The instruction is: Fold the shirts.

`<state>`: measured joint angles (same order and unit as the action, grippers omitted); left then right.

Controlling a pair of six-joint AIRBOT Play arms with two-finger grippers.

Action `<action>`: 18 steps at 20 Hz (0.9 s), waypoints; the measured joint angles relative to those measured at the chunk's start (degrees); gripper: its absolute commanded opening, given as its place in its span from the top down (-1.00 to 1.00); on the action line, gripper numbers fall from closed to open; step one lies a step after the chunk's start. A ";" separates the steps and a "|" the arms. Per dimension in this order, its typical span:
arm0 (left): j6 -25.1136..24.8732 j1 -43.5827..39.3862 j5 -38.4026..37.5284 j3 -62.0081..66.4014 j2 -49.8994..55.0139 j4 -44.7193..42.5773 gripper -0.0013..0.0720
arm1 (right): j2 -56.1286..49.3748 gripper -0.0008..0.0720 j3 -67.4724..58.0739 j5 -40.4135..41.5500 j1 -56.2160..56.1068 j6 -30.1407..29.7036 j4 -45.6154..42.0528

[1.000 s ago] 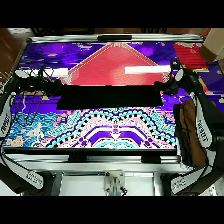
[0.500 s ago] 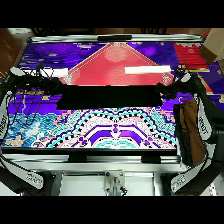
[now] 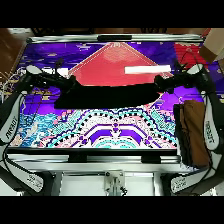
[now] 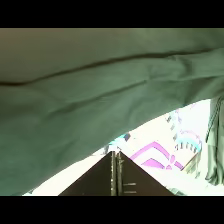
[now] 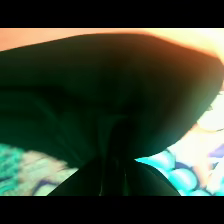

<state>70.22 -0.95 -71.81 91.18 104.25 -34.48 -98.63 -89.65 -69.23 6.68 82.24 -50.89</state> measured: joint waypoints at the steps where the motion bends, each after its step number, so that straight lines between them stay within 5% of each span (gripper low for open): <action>1: 0.02 -2.45 1.38 -0.76 0.00 0.31 0.88 | 2.99 0.77 -0.13 -1.84 -0.24 0.26 0.02; 8: 5.07 -21.35 14.40 -4.66 0.46 3.74 0.88 | 23.74 0.77 -0.35 -17.46 -4.74 8.33 -8.33; 14: 8.35 -32.81 21.66 -5.14 4.59 8.59 0.88 | 32.57 0.77 -0.35 -20.41 -6.29 14.10 -12.48; 18: 6.05 -31.85 22.62 -5.18 4.09 10.12 0.88 | 32.09 0.77 -0.35 -18.60 -7.65 15.74 -13.18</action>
<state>76.27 -32.80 -49.19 86.00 108.33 -24.36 -66.54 -90.00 -87.83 -0.97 97.97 -64.07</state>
